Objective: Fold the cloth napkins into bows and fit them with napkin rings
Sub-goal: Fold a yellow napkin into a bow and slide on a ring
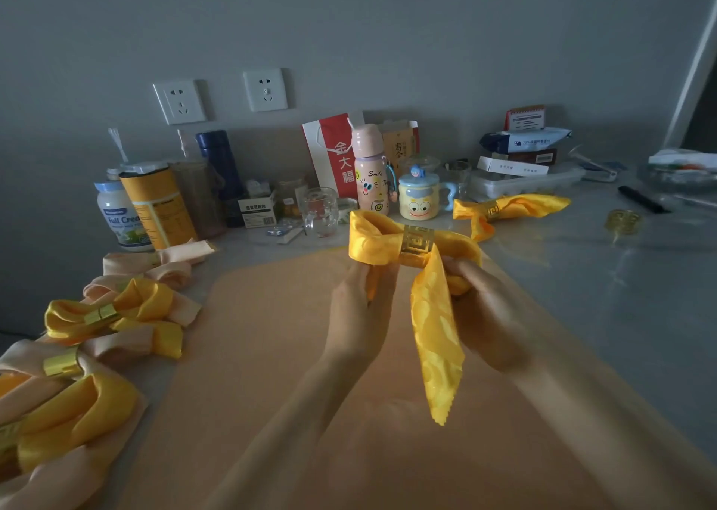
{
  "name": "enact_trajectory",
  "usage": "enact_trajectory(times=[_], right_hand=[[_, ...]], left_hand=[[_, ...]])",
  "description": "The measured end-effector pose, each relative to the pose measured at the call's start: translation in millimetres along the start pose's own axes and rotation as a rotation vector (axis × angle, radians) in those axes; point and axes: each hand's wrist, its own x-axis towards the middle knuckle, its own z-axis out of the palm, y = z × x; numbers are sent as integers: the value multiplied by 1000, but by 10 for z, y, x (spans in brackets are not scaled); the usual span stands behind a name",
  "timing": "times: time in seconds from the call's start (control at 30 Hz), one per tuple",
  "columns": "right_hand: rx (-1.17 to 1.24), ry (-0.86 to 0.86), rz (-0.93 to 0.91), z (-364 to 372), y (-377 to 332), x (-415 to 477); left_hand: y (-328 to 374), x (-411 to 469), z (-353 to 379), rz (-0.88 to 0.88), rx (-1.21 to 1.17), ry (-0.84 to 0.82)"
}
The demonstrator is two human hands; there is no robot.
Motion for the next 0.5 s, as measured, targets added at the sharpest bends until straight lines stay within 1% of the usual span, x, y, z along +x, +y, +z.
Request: enact_trajectory(times=[0.03,0.1,0.17,0.2,0.23,0.27,0.3,0.37,0.4,0.43,0.5], right_hand=[[-28,13,-3,-10,-4,3],[-151,67,-65,-56,3,26],[-277,65,-153,-115,-26,39],[-343,25,-183,-122,-53,35],[-393,-3,-203,-128,-74,27],[-395,-4,-208,-151,-77,37],[-358,29,-203,-159,-90,42],[-263,117,-190,-152,-99,44],[-247,123,-189,-152,-100,48],[-252,109,-183,-150,-109,42],[-250,2,-168,-138,-137,27]], left_hand=[[4,14,-5,-3,9,11],[46,44,-26,-80,-12,28],[108,58,-43,-266,-111,38],[137,70,-58,-385,-185,32],[147,76,-69,-495,-259,7],[135,81,-82,-562,-306,-50],[148,79,-103,-602,-349,-122],[175,67,-145,-618,-429,-239],[189,71,-150,-605,-454,-261],[195,80,-147,-595,-447,-258],[203,100,-145,-593,-387,-233]])
